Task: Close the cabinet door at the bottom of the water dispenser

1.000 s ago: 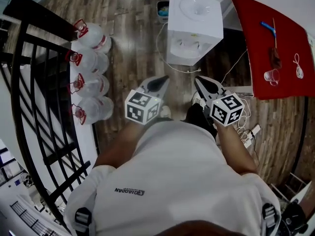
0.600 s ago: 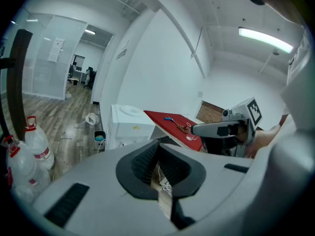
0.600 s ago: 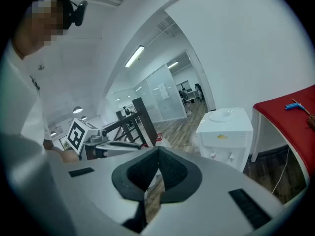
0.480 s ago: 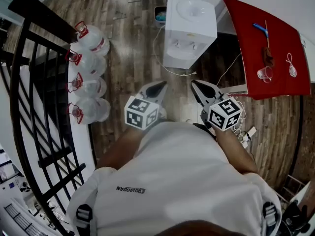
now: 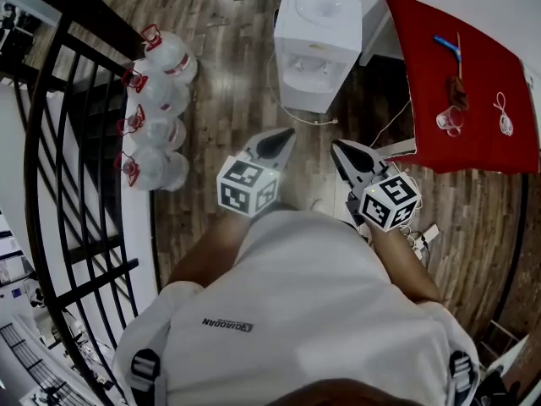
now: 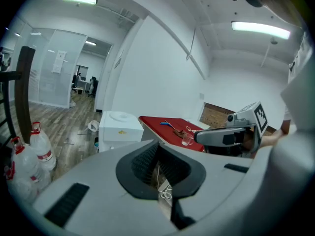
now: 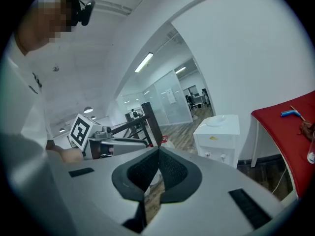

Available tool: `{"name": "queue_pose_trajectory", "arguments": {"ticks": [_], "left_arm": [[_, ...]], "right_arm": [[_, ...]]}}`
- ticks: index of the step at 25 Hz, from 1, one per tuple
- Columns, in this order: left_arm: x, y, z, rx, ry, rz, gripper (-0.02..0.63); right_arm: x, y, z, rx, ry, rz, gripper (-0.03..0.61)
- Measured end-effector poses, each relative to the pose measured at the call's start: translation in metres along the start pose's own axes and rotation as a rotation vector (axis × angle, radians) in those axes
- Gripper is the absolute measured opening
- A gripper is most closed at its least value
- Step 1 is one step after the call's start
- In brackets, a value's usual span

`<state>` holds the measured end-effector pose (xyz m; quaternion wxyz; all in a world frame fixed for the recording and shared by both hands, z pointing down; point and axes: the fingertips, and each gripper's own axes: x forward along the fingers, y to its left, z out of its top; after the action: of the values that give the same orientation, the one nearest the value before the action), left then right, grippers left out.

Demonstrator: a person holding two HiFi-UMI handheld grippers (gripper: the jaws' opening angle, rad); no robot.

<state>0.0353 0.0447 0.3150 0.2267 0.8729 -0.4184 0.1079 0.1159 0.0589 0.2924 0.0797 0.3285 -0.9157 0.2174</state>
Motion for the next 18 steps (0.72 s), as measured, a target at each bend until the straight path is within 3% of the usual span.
{"name": "queue_pose_trajectory", "arguments": {"ticks": [8, 18], "left_arm": [[-0.010, -0.057, -0.032, -0.010, 0.015, 0.064, -0.003], [-0.022, -0.068, -0.051, -0.023, 0.053, 0.061, -0.003]], "right_arm": [[-0.055, -0.003, -0.031, 0.035, -0.008, 0.046, 0.021], [-0.067, 0.009, -0.041, 0.036, -0.024, 0.034, 0.021]]}}
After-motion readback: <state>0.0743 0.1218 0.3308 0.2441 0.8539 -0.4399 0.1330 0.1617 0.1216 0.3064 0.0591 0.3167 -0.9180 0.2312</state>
